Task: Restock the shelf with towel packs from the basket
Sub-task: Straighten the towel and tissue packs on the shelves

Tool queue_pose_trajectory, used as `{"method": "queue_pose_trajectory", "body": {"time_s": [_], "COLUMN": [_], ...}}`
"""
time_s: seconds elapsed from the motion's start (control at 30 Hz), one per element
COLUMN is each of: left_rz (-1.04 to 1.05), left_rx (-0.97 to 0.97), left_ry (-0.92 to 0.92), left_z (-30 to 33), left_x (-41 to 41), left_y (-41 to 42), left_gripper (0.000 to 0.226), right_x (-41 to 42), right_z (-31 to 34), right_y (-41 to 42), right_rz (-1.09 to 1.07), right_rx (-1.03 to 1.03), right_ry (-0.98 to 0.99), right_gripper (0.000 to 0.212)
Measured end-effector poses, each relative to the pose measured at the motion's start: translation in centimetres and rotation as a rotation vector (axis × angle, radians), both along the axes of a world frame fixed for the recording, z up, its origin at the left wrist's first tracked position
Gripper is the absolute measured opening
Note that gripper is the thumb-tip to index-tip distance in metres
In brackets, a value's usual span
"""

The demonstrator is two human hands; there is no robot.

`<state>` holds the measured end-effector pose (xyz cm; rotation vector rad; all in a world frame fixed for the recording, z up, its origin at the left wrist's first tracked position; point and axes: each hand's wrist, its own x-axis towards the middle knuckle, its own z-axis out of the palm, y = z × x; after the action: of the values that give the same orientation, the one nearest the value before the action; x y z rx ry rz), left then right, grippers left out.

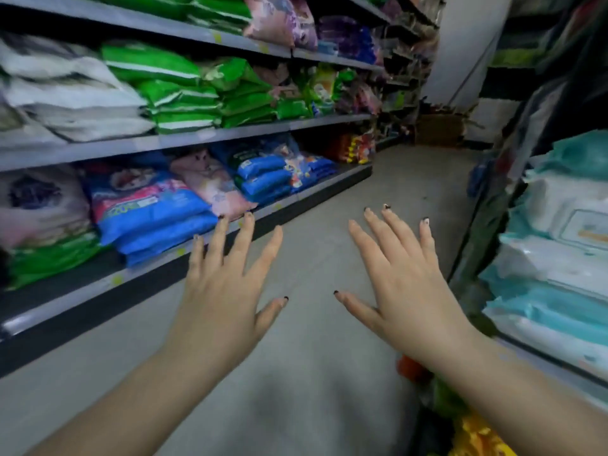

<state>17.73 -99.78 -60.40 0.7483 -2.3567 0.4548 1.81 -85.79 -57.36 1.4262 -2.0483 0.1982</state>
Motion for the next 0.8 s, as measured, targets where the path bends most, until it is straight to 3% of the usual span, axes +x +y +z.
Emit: {"method": "queue_pose_trajectory", "body": {"time_s": [0.3,0.4,0.8], "left_rz": [0.236,0.305,0.666], "left_rx": [0.186,0.211,0.359], "left_ry": [-0.163,-0.192,-0.202], "left_z": [-9.9,-12.3,-16.8], "left_x": [10.5,13.8,28.7], "left_y": [-0.1,0.3,0.3], "left_gripper": [0.073,0.086,0.090], "right_x": [6.5,9.2,25.6], "right_z": [-9.5,-11.7,-14.6], "right_y": [-5.0,-6.8,-15.8], "right_rz": [0.130,0.206,0.607], "right_rx": [0.278,0.326,0.487], "right_ry": [-0.164,-0.142,-0.106], "right_gripper": [0.081,0.082,0.084]}}
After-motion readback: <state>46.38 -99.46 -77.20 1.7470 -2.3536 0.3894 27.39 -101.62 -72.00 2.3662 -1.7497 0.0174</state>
